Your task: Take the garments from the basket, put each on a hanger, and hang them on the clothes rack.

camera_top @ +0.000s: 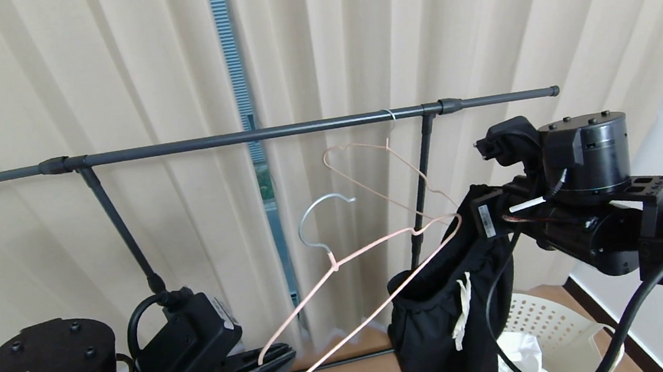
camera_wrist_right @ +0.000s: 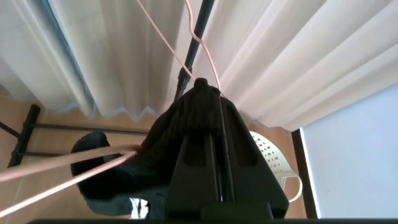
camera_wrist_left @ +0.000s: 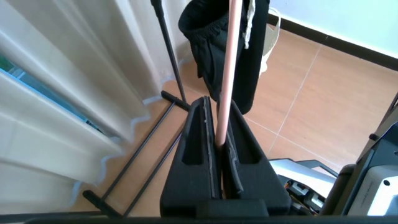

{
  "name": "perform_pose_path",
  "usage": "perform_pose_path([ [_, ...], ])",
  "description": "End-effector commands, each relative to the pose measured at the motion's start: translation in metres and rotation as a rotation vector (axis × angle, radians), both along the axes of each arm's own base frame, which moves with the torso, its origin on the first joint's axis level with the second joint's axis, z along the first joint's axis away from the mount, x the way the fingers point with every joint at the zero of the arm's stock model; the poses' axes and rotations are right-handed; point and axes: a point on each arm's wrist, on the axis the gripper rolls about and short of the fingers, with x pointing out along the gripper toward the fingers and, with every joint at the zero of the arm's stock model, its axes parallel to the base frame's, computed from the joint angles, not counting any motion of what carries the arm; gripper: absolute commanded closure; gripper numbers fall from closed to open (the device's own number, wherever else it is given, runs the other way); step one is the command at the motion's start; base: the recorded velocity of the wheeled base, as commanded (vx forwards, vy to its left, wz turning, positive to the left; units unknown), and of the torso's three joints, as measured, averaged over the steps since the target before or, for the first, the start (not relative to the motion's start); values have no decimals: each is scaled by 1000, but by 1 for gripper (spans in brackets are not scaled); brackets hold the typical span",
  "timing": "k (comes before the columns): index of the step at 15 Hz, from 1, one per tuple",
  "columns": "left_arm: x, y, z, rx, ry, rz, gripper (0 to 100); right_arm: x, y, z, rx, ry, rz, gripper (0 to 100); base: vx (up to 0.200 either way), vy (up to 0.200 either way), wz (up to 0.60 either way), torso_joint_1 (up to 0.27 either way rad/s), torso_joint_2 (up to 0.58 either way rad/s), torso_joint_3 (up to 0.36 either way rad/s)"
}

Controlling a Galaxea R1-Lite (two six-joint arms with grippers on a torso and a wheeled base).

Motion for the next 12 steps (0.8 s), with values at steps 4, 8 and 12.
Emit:
perform_pose_path([
  [4,-2,-1,-2,5,6,-9,100,13,2,-9,-15,-17,-56,100,0,0,0,0,0,0],
  [8,-2,-1,-2,4,8,-9,100,15,2,-6,-9,-29,-63,100,0,0,0,0,0,0],
  [12,4,-6,-2,4,15,2,100,10,4,-5,-13,-35,-65,100,0,0,0,0,0,0],
])
